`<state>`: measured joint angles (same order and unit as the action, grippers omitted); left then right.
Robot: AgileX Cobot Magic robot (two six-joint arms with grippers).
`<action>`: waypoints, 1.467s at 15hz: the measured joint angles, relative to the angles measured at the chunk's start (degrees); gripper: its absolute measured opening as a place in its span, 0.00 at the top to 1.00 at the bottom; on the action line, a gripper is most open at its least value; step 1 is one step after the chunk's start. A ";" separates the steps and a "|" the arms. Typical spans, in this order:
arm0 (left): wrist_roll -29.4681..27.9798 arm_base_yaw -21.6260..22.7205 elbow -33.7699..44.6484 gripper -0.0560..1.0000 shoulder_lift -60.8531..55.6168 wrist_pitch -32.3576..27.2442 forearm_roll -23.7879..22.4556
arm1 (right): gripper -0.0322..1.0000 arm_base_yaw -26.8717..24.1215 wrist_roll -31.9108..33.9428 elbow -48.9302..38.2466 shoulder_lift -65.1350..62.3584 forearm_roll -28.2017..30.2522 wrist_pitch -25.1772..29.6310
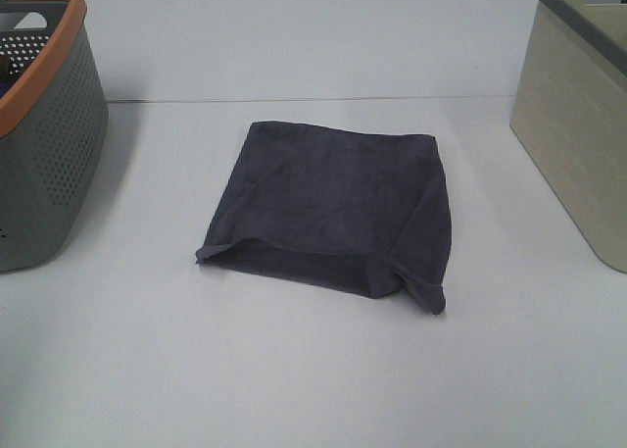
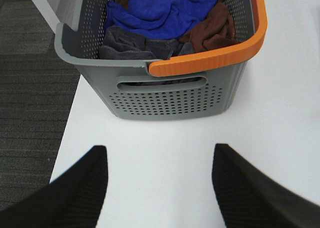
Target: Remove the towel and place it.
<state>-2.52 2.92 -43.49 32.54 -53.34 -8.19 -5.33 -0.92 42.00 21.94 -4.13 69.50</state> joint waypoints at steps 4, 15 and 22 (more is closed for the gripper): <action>0.00 0.00 5.90 0.39 -12.20 -0.63 0.00 | 0.17 0.00 -1.89 -3.72 -10.26 -0.17 -0.46; 1.38 -1.60 8.94 0.39 -32.77 -5.79 1.72 | 0.17 0.00 -5.73 -10.26 -22.17 -5.56 -0.57; 1.38 -2.86 15.01 0.39 -32.83 -6.02 4.07 | 0.18 0.00 -7.33 -11.12 -22.17 -7.45 -3.21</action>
<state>-1.15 0.06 -28.48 -0.29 -59.36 -4.13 -5.33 -8.25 30.88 -0.23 -11.57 66.29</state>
